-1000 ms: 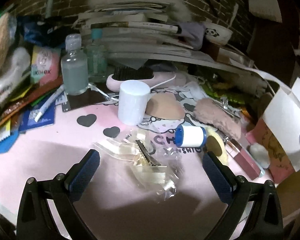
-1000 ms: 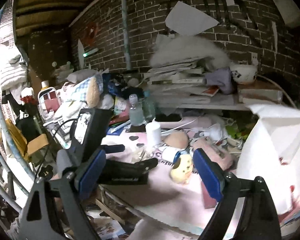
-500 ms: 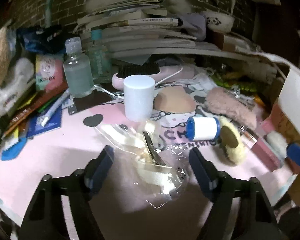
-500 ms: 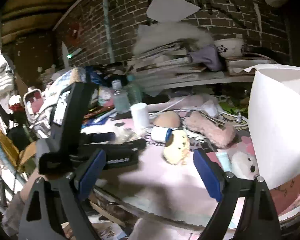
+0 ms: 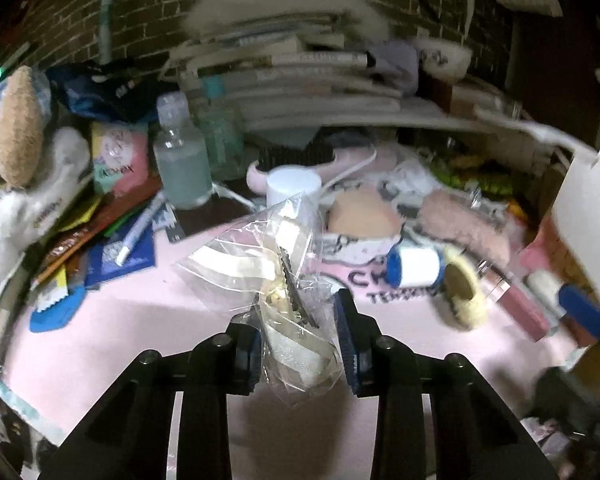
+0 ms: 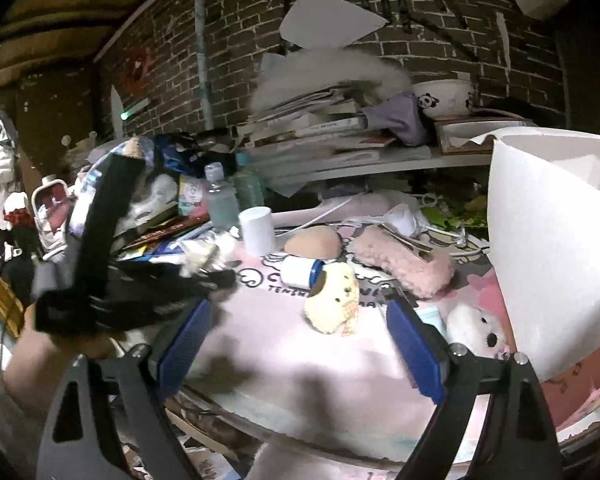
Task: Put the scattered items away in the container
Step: 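Grasp the clear plastic bag of small items with the left gripper, then carry the plastic bag into the white box and open the left gripper, then grasp the yellow plush dog keychain with the right gripper, then lift the plush dog into the white box and release it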
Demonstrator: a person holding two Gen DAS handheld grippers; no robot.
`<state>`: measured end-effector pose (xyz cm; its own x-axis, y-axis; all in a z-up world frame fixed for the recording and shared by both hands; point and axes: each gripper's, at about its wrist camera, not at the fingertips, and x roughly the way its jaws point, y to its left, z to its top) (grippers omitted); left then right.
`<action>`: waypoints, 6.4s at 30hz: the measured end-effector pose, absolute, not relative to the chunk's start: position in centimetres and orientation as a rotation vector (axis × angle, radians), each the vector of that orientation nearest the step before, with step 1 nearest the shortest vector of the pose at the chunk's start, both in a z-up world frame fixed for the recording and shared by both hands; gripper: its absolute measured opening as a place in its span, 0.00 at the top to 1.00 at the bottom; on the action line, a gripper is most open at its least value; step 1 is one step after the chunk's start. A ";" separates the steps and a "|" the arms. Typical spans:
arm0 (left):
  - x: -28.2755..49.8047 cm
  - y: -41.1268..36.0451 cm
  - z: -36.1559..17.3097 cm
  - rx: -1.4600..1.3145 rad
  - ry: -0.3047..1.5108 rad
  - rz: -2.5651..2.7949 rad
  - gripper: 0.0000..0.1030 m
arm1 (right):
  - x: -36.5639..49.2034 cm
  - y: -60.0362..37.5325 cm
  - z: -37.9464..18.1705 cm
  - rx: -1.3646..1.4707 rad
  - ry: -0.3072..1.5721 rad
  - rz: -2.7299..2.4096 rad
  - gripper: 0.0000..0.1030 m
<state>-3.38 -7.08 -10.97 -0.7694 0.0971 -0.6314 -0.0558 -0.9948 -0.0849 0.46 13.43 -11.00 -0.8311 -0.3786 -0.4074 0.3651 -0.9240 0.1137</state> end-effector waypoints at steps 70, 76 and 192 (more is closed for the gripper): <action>-8.2 25.4 1.3 -1.046 0.582 1.892 0.09 | -2.4 14.1 -13.1 0.718 -0.044 -2.724 0.15; -6.6 23.2 3.9 -0.915 0.529 1.988 0.00 | -2.2 14.5 -12.9 0.702 -0.056 -2.732 0.15; -0.3 -2.9 -4.9 -1.046 -0.207 2.752 0.00 | -7.4 29.3 0.5 1.283 0.317 -2.592 0.70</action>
<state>-0.30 -2.88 -4.88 -0.7332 0.2258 -0.6415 -0.1272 -0.9722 -0.1968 -7.37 29.33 0.53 -0.5893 -0.1105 -0.8003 0.3001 -0.9497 -0.0898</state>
